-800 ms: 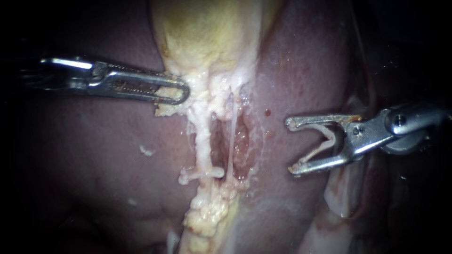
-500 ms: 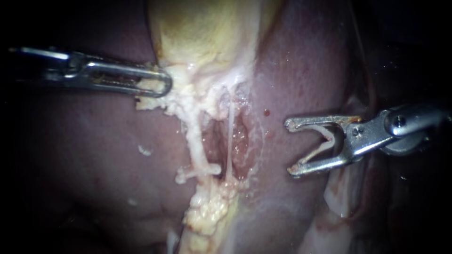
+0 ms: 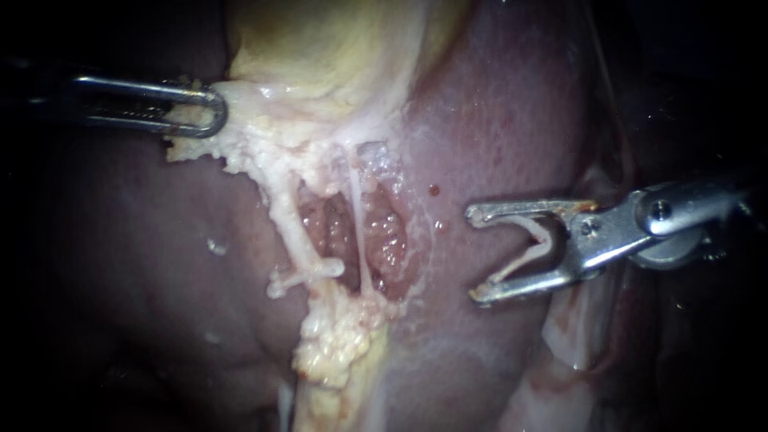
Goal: Clipping second clip left tube
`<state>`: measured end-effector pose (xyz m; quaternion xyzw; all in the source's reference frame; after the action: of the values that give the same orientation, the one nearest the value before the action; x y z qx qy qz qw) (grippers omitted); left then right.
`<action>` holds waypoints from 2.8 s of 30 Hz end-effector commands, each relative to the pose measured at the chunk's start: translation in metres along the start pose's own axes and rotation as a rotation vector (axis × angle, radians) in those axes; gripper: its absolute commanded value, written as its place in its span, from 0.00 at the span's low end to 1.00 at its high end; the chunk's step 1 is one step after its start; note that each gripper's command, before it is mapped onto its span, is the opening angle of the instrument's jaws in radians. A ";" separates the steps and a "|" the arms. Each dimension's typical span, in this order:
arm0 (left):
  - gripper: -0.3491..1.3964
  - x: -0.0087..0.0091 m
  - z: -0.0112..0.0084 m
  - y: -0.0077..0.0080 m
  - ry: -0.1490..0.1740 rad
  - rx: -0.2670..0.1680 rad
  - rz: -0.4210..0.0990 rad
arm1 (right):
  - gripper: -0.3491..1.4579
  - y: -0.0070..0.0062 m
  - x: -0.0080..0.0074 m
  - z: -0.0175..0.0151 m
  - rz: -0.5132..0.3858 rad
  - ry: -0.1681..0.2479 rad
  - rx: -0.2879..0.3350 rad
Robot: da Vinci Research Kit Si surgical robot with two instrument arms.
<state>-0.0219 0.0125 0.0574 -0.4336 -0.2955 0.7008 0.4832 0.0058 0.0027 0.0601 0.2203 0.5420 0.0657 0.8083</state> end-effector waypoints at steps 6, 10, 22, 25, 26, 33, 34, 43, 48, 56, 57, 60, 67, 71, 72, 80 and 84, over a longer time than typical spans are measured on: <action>0.00 -0.0002 0.0003 0.0002 -0.003 -0.003 -0.001 | 0.47 0.0004 0.0005 0.0049 0.066 0.002 0.009; 0.00 -0.0003 0.0004 0.0005 -0.003 -0.004 -0.002 | 0.47 0.0009 0.0002 0.0081 0.083 0.003 0.019; 0.00 -0.0004 0.0006 0.0011 -0.006 -0.008 -0.003 | 0.47 0.0024 -0.0007 0.0158 0.093 0.002 0.057; 0.00 -0.0004 0.0007 0.0013 -0.007 -0.010 -0.004 | 0.47 0.0025 -0.0009 0.0170 0.092 0.001 0.063; 0.00 -0.0004 0.0007 0.0014 -0.007 -0.009 0.002 | 0.47 0.0025 -0.0010 0.0172 0.095 0.001 0.066; 0.00 -0.0005 0.0008 0.0017 -0.009 -0.013 0.001 | 0.47 0.0025 -0.0013 0.0183 0.119 0.020 0.137; 0.00 -0.0005 0.0009 0.0017 -0.009 -0.013 0.001 | 0.46 0.0025 -0.0013 0.0184 0.134 0.046 0.161; 0.00 -0.0006 0.0010 0.0017 -0.010 -0.014 0.001 | 0.45 0.0035 -0.0008 0.0199 0.219 0.180 0.268; 0.00 -0.0006 0.0010 0.0017 -0.010 -0.014 0.001 | 0.45 0.0026 -0.0003 0.0201 0.225 0.201 0.304; 0.00 -0.0006 0.0010 0.0017 -0.010 -0.014 0.001 | 0.42 -0.0001 0.0008 0.0195 0.220 0.197 0.368; 0.00 -0.0006 0.0010 0.0017 -0.010 -0.014 0.001 | 0.42 -0.0002 0.0009 0.0195 0.218 0.197 0.373; 0.00 -0.0006 0.0010 0.0017 -0.010 -0.014 0.001 | 0.39 -0.0002 0.0009 0.0195 0.233 0.194 0.384; 0.00 -0.0006 0.0010 0.0017 -0.010 -0.014 0.002 | 0.17 -0.0002 0.0008 0.0192 0.288 0.188 0.382; 0.00 -0.0006 0.0010 0.0017 -0.010 -0.014 0.002 | 0.04 -0.0003 0.0008 0.0191 0.317 0.184 0.387; 0.00 -0.0006 0.0010 0.0017 -0.010 -0.015 0.002 | 0.00 -0.0003 0.0007 0.0191 0.329 0.183 0.389; 0.00 -0.0005 0.0010 0.0016 -0.011 -0.015 0.002 | 0.00 -0.0005 0.0005 0.0187 0.367 0.165 0.397; 0.00 -0.0005 0.0010 0.0016 -0.011 -0.015 0.002 | 0.00 -0.0006 0.0005 0.0187 0.373 0.164 0.398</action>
<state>-0.0234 0.0115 0.0568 -0.4338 -0.3028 0.7013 0.4778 0.0229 -0.0029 0.0654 0.4641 0.5579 0.1228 0.6770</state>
